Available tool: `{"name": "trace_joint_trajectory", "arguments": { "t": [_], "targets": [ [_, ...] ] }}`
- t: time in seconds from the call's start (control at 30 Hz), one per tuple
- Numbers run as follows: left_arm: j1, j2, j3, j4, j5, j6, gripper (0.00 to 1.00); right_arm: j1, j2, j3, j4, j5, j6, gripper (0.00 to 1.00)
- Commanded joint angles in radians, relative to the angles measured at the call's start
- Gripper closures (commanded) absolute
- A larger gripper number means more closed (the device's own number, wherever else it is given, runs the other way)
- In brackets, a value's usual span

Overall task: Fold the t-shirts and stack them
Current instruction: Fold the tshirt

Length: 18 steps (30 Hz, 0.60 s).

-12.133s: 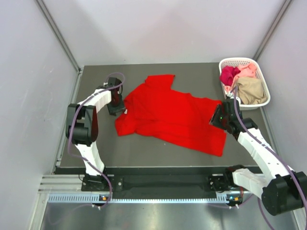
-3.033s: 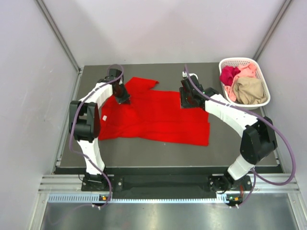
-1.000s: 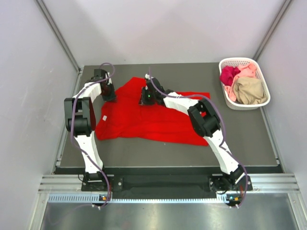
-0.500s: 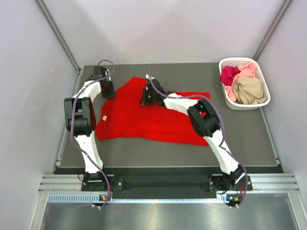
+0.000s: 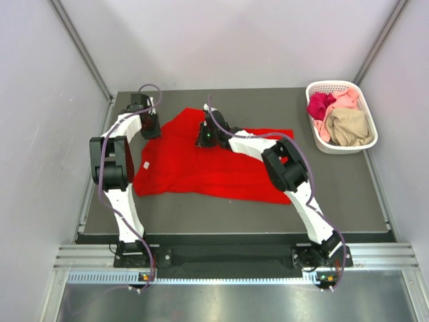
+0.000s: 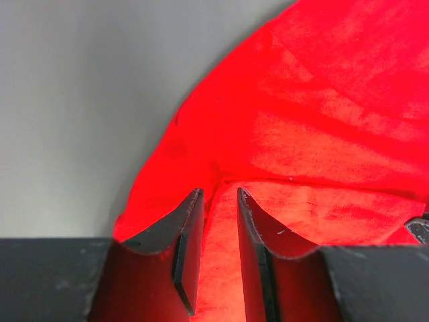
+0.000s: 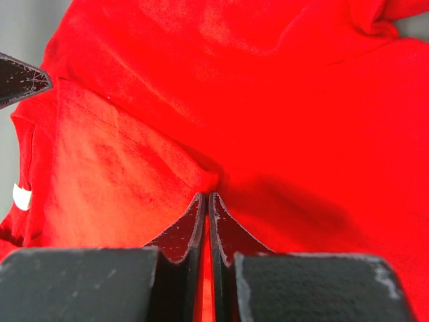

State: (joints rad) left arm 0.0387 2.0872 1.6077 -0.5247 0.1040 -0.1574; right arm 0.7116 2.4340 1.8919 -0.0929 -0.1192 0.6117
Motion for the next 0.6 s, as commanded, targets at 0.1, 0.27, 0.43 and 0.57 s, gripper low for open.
{"name": "trace_joint_trajectory", "arguments": {
  "t": [0.1,0.27,0.43,0.57],
  "targets": [
    [0.0,0.027,0.012,0.034,0.043,0.039,0.69,0.025,-0.058,0.003,0.051,0.003,-0.01,1.0],
    [0.0,0.037,0.018,0.037,0.03,0.041,0.7,0.025,-0.058,-0.004,0.055,0.0,-0.004,1.0],
    [-0.002,0.051,0.023,0.035,0.045,0.042,0.71,0.025,-0.062,-0.007,0.056,-0.002,-0.006,1.0],
    [-0.003,0.053,0.024,0.038,0.054,0.033,0.92,0.023,-0.067,-0.007,0.053,0.001,-0.012,1.0]
  ]
}}
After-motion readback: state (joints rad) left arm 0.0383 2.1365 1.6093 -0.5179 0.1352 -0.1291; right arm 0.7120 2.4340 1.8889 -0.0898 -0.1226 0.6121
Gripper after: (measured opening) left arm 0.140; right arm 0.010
